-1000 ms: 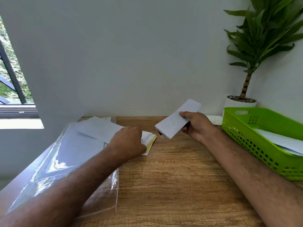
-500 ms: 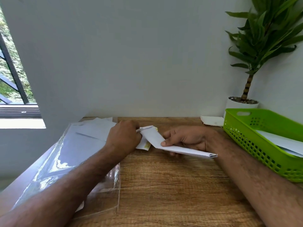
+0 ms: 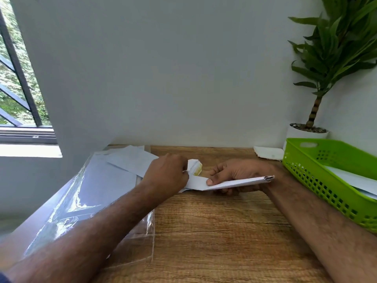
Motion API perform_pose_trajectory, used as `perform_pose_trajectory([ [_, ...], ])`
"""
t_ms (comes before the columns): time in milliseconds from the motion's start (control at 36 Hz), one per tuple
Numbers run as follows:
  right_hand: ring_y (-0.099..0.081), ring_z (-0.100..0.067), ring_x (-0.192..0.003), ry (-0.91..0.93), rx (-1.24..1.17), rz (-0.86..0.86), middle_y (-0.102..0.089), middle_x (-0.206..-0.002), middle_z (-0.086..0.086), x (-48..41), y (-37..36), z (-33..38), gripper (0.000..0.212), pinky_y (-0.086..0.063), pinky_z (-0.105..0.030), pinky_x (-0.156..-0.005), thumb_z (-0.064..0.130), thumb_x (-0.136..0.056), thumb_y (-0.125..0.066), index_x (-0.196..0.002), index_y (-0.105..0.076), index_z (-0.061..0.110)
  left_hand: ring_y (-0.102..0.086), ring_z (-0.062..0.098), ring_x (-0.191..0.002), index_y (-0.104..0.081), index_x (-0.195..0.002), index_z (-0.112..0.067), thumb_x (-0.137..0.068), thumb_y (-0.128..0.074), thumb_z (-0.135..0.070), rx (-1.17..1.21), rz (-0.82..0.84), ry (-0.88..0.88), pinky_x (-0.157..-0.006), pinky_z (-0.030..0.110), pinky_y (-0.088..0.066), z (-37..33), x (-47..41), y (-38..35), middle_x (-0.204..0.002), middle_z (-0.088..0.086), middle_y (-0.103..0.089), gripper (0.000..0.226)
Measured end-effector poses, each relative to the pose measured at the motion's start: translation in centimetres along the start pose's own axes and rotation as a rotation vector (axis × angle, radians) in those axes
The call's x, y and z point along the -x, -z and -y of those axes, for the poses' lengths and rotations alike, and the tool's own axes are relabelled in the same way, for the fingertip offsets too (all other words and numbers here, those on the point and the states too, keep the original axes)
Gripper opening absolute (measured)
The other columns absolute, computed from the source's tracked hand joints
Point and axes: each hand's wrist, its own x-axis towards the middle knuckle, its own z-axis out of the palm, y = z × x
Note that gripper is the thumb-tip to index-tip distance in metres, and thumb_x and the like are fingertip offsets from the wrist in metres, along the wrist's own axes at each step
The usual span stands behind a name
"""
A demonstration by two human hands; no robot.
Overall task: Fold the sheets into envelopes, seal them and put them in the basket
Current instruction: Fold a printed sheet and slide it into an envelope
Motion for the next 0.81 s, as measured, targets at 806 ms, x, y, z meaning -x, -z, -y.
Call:
perform_pose_trajectory([
  [806, -0.063, -0.016, -0.084, 0.201, 0.102, -0.21, -0.073, -0.087, 0.007, -0.5, -0.5, 0.0, 0.039, -0.049, -0.035, -0.077, 0.03, -0.075, -0.087, -0.111, -0.073, 0.022, -0.06, 0.005, -0.074, -0.071, -0.087, -0.023, -0.088, -0.063, -0.03, 0.141, 0.023, 0.001, -0.06, 0.023, -0.047, 0.2, -0.3, -0.1, -0.084, -0.01, -0.067, 0.011],
])
